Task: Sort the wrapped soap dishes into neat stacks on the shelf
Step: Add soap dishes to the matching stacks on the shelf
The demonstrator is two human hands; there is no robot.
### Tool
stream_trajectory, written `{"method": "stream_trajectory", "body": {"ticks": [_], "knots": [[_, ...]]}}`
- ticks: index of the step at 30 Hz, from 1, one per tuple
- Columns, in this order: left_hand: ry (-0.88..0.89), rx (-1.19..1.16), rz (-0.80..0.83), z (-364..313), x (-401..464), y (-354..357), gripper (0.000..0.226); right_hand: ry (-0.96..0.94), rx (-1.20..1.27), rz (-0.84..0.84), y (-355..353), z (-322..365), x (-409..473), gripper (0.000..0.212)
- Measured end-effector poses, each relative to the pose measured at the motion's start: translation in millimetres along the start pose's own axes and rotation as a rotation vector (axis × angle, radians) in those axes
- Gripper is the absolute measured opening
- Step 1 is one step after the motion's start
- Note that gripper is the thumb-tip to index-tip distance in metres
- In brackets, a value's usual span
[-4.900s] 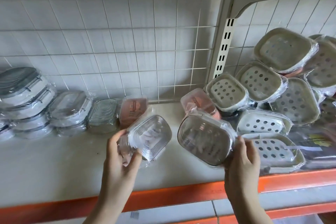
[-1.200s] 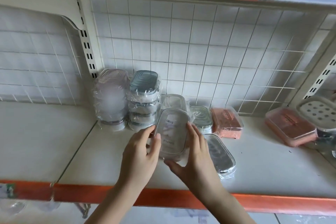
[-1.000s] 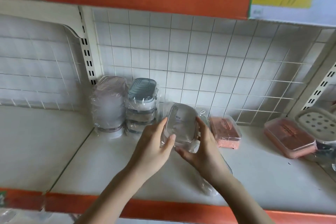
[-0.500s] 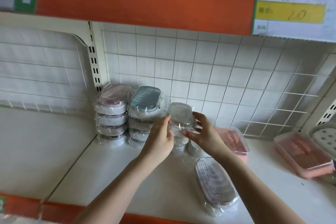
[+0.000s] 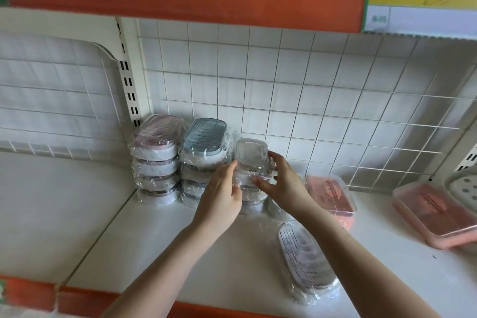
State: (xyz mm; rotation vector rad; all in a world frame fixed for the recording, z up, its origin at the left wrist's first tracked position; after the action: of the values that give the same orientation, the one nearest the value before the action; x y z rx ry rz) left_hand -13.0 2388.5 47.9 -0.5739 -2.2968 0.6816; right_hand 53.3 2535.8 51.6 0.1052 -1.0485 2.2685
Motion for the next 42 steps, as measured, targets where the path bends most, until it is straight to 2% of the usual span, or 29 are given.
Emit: {"method": "stream_trajectory", "body": {"ticks": [3,6,9,12,16,18,21,23,26,30,34,42], "knots": [[0.051,0.060,-0.072,-4,-10,-5,0.043,-0.008,-0.068,-0.027,-6,3,-10,0.066],[0.079,0.080,-0.148,-11,-27,-9,0.036,-0.030,-0.089,-0.119,-19,4,-33,0.045],[0.080,0.038,-0.084,-18,-50,-3,0.032,-0.030,-0.094,-0.182,-32,-4,-66,0.026],[0.078,-0.007,0.044,-24,-75,12,0.031,0.020,-0.119,-0.217,-43,-21,-102,0.019],[0.077,-0.034,0.155,-29,-100,31,0.035,0.171,-0.087,-0.215,-45,-46,-144,0.029],[0.074,-0.030,0.195,-30,-109,39,0.036,0.256,-0.021,-0.177,-39,-55,-161,0.054],[0.106,0.008,0.222,-32,-119,45,0.038,0.285,0.049,-0.135,-27,-62,-177,0.100],[0.138,0.038,0.216,-31,-122,48,0.040,0.285,0.099,-0.114,-23,-63,-180,0.109],[0.158,0.045,0.300,-31,-124,49,0.050,0.243,0.144,-0.125,-25,-58,-182,0.105],[0.107,0.034,0.425,-27,-127,48,0.061,0.171,0.181,-0.154,-33,-53,-189,0.084],[0.046,-0.135,0.385,-27,-127,43,0.067,-0.022,0.161,-0.162,-37,-44,-191,0.077],[0.190,-0.308,0.312,-42,-127,24,0.085,-0.125,0.214,-0.297,-41,-25,-191,0.072]]}}
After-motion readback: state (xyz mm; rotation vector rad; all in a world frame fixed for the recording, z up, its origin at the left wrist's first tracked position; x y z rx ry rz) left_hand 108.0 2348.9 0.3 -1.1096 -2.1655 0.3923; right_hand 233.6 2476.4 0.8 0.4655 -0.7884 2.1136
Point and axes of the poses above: each hand's wrist, its own x-axis towards the middle knuckle, its own y-axis out of the palm, z = x × y, the point moved 4 cm from there along x, towards the middle knuckle, and after that the axes turned 1 degree about -z, right-handed, at the moved point
